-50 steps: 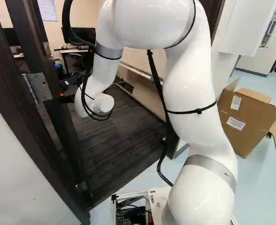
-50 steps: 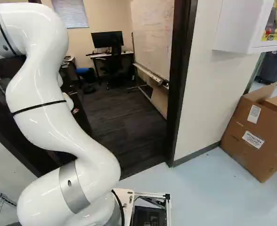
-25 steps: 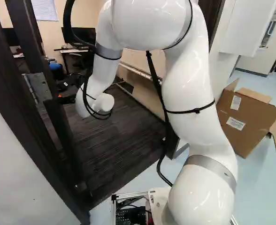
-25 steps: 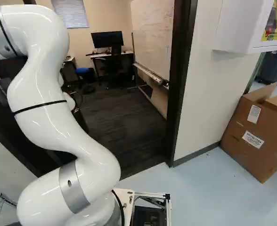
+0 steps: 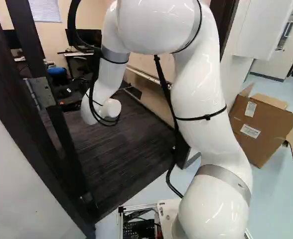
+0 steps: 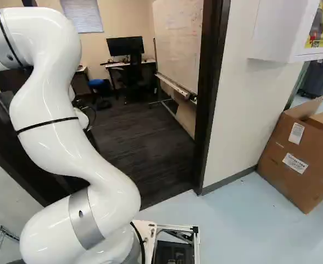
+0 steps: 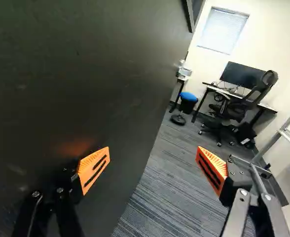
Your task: Open the door and move inside
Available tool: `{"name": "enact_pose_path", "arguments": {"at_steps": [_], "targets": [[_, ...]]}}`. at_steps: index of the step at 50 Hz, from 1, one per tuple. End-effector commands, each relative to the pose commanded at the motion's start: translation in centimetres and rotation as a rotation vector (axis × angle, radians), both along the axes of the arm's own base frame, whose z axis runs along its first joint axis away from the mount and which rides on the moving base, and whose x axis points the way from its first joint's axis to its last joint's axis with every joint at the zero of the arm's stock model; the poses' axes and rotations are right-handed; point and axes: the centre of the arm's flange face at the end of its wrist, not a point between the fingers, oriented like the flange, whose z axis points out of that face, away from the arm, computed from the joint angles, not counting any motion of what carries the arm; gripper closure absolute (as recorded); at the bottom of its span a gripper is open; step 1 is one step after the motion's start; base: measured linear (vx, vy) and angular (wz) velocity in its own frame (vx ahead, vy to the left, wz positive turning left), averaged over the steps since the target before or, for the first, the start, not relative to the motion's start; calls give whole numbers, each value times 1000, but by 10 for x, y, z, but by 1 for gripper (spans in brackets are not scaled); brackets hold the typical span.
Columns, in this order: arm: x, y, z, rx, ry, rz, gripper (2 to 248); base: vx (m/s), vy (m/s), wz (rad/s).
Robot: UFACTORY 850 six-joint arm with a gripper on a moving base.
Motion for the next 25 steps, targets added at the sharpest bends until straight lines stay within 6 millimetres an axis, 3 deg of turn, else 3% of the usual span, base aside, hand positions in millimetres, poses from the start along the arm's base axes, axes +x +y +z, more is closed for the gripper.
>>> {"name": "enact_pose_path", "arguments": {"at_steps": [25], "targets": [[20, -38, 1, 4, 11, -91, 3, 0, 0, 0]]}}
